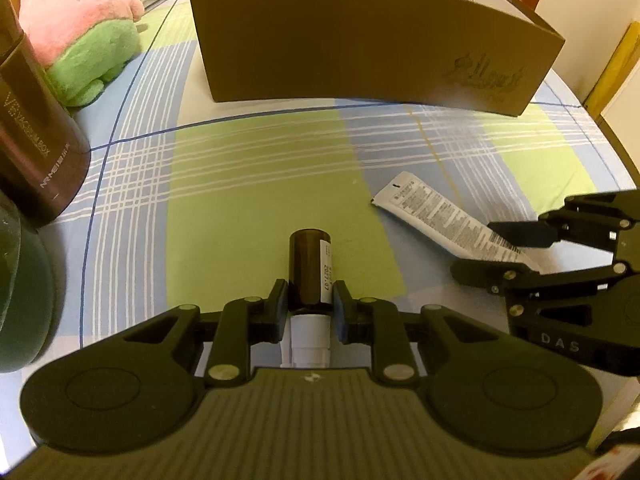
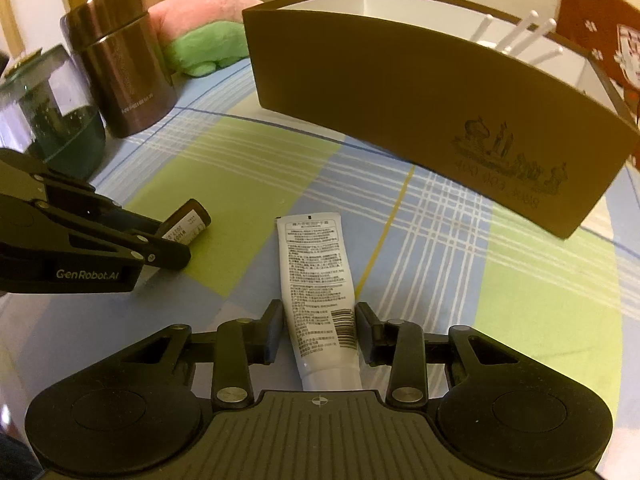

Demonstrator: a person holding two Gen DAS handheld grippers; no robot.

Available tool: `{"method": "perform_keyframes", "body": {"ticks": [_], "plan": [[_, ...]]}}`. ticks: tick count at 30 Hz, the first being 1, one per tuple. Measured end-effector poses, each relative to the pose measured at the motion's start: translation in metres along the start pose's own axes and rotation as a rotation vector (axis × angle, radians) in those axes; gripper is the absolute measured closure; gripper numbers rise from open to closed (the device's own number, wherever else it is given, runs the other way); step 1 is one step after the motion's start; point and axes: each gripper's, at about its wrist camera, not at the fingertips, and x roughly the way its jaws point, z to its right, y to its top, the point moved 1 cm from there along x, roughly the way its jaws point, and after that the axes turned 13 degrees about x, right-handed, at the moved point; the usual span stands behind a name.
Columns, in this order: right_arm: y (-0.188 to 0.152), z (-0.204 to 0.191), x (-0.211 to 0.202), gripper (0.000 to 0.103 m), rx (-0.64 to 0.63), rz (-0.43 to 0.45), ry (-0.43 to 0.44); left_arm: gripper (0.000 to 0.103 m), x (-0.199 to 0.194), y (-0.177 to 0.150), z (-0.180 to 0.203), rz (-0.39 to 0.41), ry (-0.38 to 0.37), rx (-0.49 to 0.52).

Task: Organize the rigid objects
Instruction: 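Carry the brown bottle with the left tool and white tube with the right tool into the box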

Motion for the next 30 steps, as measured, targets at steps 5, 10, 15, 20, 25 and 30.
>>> {"method": "perform_keyframes", "body": {"ticks": [5,10,15,20,25,30], "plan": [[0.003,0.000,-0.012,0.068,0.022,0.021,0.016,0.084,-0.007,0.004,0.002,0.013,0.001,-0.001],[0.007,0.003,-0.023,0.068,0.046,0.048,0.023,0.084,-0.015,0.008,0.004,0.034,-0.003,0.003],[0.011,0.005,-0.032,0.068,0.066,0.071,0.028,0.084,-0.023,0.013,0.003,0.058,-0.012,0.001],[0.021,0.007,-0.045,0.068,0.083,0.111,0.040,0.084,-0.034,0.025,0.002,0.098,-0.032,-0.004],[0.036,0.011,-0.060,0.068,0.105,0.163,0.042,0.084,-0.046,0.045,0.000,0.147,-0.043,0.003],[0.056,0.019,-0.074,0.068,0.134,0.213,0.025,0.084,-0.054,0.072,-0.002,0.195,-0.048,0.018]]}}
